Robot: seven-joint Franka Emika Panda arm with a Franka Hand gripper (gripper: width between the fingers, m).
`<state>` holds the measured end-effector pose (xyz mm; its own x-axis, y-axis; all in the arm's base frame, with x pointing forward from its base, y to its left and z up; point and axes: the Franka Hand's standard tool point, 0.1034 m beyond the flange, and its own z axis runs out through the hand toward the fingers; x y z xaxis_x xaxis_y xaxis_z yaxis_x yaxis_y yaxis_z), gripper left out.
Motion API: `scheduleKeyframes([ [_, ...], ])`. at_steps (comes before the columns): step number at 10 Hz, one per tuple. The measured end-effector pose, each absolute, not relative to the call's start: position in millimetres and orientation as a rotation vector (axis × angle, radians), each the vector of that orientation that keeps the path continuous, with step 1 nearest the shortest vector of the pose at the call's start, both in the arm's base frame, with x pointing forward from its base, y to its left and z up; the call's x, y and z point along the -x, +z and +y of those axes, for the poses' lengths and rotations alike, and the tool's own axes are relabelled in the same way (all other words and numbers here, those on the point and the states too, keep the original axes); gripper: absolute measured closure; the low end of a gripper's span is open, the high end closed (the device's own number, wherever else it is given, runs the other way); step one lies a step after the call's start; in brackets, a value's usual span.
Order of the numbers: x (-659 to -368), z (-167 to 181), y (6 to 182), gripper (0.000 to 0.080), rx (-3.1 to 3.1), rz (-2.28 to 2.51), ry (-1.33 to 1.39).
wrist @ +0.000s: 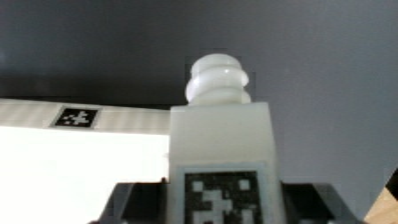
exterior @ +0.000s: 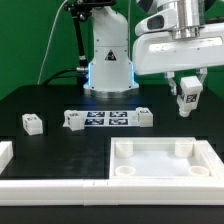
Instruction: Assemble one leg
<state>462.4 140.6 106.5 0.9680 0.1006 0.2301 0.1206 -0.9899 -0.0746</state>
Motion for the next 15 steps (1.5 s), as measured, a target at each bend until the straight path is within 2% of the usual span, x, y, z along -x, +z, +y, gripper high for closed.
scheduleKeyframes([
  [2, -471.3, 128.5, 97.6, 0.0511, 3.037, -0.253, -0.349],
  [3, -486.3, 126.1, 96.0, 0.0511, 3.037, -0.265, -0.362],
  [7, -555.1, 130.8, 107.8, 0.0511, 3.016, -0.437, -0.414],
  [8, -563.3, 128.1, 109.9, 0.0511, 3.015, -0.458, -0.415],
  [13, -563.0, 128.8, 106.9, 0.0511, 3.015, -0.458, -0.415],
  [15, -589.6, 125.4, 102.1, 0.0511, 3.011, -0.465, -0.450],
])
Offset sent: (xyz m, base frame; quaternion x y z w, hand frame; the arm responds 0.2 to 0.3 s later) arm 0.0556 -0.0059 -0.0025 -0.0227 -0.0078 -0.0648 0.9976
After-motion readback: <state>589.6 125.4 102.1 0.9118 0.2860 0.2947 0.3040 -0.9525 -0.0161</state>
